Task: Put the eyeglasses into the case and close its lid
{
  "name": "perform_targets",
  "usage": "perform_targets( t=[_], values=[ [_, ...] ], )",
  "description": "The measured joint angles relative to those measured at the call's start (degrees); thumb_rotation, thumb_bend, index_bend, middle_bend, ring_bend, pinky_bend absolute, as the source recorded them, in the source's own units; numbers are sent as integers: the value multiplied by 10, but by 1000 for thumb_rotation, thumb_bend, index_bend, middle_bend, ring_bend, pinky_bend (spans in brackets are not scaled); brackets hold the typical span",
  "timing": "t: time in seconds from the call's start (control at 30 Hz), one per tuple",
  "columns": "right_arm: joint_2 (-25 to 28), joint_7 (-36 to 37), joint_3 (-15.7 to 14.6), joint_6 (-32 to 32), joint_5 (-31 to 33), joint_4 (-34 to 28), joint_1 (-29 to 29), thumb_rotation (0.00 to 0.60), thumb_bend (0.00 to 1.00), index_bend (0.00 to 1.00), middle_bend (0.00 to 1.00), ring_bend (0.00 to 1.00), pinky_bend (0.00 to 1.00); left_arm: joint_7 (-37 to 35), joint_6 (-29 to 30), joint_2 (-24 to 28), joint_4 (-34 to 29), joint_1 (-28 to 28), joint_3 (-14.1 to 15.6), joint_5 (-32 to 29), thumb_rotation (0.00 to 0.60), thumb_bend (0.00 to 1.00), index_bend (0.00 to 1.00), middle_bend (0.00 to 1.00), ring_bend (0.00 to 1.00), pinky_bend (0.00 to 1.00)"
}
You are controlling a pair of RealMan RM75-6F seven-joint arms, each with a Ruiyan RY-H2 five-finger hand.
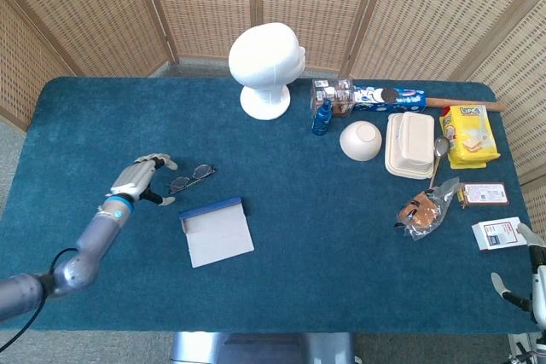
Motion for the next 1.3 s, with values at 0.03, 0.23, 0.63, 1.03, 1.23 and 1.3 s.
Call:
perform_targets(
  t=[0.03,0.23,0.63,1.03,1.23,1.3],
  values=[
    [1,0,1,2,0,-1,-1,592,258,105,176,35,156,3,-6,-10,12,-11,4,-10,600,204,279,134,57,40],
    [7,-2,3,10,2,-6,-8,593,258,106,177,34,156,6,-23,-54,61,-48,22,-35,600,243,301,135,54,49],
    [14,-6,7,19,4,-16,-17,595,258,105,176,34,156,-14,-26,-74,97,-67,42,-44,600,251,302,135,46,55],
    [16,-3,9,20,11,-16,-23,593,254,101,176,22,156,-21,-22,-87,120,-77,53,-42,600,293,330,135,40,62],
    [18,8,11,25,13,-15,-28,591,252,94,174,17,157,-11,-20,-88,122,-84,61,-40,600,332,346,133,25,66],
    [19,11,12,29,13,-15,-31,579,251,94,174,15,156,-3,-19,-88,121,-87,66,-39,600,348,353,133,17,67]
  ],
)
